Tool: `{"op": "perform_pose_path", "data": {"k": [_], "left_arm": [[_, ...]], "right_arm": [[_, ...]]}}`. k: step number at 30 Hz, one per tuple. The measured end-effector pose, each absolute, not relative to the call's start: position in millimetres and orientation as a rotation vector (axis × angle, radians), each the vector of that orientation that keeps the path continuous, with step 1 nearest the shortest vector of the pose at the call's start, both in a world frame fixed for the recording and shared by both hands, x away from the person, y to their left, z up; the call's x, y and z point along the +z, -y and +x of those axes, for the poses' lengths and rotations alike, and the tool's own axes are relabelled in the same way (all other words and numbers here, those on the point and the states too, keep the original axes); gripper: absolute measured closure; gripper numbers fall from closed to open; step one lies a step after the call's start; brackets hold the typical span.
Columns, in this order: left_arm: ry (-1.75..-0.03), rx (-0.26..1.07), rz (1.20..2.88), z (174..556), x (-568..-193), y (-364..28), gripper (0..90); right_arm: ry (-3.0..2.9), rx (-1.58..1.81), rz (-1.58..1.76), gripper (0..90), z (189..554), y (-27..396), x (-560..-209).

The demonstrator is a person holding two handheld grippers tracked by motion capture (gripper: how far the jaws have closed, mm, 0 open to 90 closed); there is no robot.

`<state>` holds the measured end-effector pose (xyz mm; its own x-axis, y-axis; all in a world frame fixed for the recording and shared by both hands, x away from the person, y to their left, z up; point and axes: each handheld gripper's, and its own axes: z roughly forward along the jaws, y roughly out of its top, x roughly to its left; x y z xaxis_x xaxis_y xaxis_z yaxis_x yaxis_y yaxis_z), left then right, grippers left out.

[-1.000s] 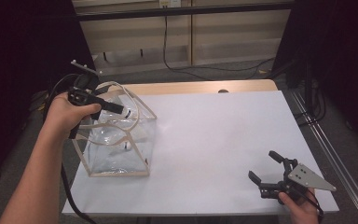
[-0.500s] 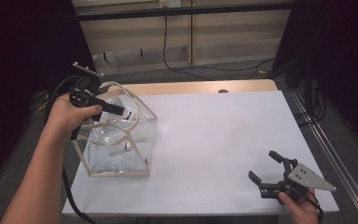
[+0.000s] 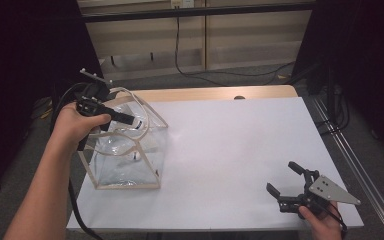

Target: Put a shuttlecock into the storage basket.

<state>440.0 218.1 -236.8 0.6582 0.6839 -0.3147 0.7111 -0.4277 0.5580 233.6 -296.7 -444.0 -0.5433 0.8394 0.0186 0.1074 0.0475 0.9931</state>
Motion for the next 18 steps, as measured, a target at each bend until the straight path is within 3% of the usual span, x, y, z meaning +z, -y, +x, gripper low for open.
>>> {"op": "perform_pose_path", "data": {"k": [18], "left_arm": [[-1.089, -0.055, 2.205, 440.6, -243.2, -220.7, 89.7]], "right_arm": [[-1.725, 1.555, 0.956, 0.7, 233.9, 296.1, -444.2]]}}
